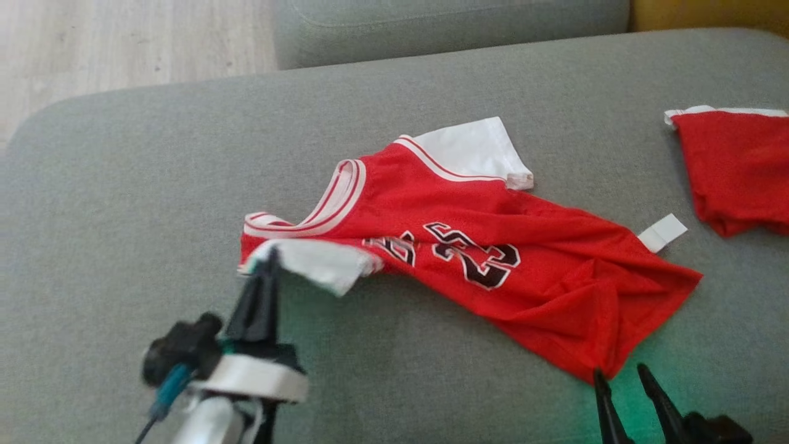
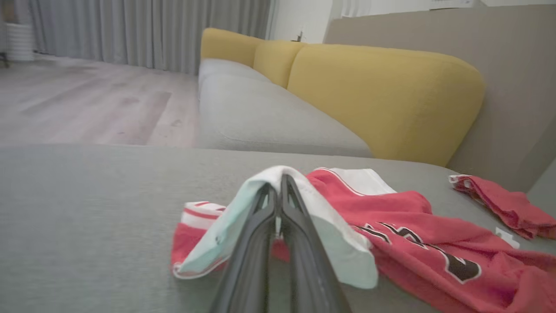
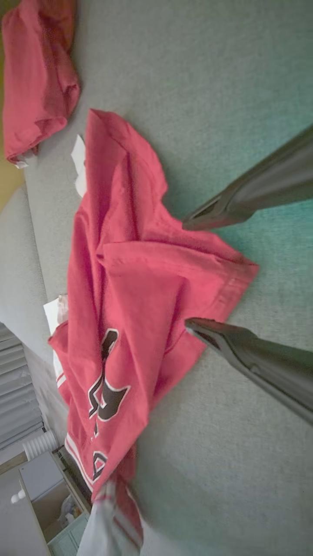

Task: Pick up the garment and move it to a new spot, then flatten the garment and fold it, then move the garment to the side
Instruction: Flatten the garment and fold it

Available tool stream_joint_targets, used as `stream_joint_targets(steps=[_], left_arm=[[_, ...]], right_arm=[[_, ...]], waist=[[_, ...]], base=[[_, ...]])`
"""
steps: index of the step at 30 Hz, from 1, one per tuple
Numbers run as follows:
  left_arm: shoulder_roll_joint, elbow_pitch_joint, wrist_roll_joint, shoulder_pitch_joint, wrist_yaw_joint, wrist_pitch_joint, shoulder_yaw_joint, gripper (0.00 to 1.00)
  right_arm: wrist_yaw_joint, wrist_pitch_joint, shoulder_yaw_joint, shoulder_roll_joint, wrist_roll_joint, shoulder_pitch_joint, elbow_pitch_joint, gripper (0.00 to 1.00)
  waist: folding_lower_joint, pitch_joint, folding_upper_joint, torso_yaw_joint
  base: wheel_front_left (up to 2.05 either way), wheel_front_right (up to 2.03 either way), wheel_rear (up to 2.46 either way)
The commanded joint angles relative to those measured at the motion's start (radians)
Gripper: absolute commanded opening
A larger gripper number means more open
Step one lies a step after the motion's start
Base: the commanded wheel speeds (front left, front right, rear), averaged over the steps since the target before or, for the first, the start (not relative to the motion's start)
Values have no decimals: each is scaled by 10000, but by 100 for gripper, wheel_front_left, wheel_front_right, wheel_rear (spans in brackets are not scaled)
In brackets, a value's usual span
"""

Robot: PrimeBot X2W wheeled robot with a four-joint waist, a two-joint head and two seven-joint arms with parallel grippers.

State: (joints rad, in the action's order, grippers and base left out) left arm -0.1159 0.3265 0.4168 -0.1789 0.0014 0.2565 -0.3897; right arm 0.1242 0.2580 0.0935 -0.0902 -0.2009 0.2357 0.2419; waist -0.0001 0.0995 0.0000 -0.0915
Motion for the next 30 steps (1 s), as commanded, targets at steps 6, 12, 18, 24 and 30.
stream_joint_targets(steps=[6,12,18,24,30], left_arm=[[-822,-2509,-50,850,557,-138,943,0],[-947,-3184,-48,1164,753,-482,906,0],[-970,-3370,-109,1153,853,-598,817,0],[-1017,-3365,-101,1076,891,-615,816,0],[-1030,-3337,-26,1011,924,-586,863,0]], right_arm=[[65,38,279,-284,-332,21,1,100],[65,38,741,-373,-533,-278,563,100],[65,38,830,-309,-934,-771,944,100],[65,38,785,-345,-1270,-1075,1427,98],[65,38,915,-360,-1396,-1018,1577,96]], waist=[[1,-204,0,146],[1,-146,0,245],[1,0,0,331],[1,96,0,442],[1,94,0,465]], base=[[0,0,0],[0,0,0],[0,0,0],[0,0,0],[0,0,0]])
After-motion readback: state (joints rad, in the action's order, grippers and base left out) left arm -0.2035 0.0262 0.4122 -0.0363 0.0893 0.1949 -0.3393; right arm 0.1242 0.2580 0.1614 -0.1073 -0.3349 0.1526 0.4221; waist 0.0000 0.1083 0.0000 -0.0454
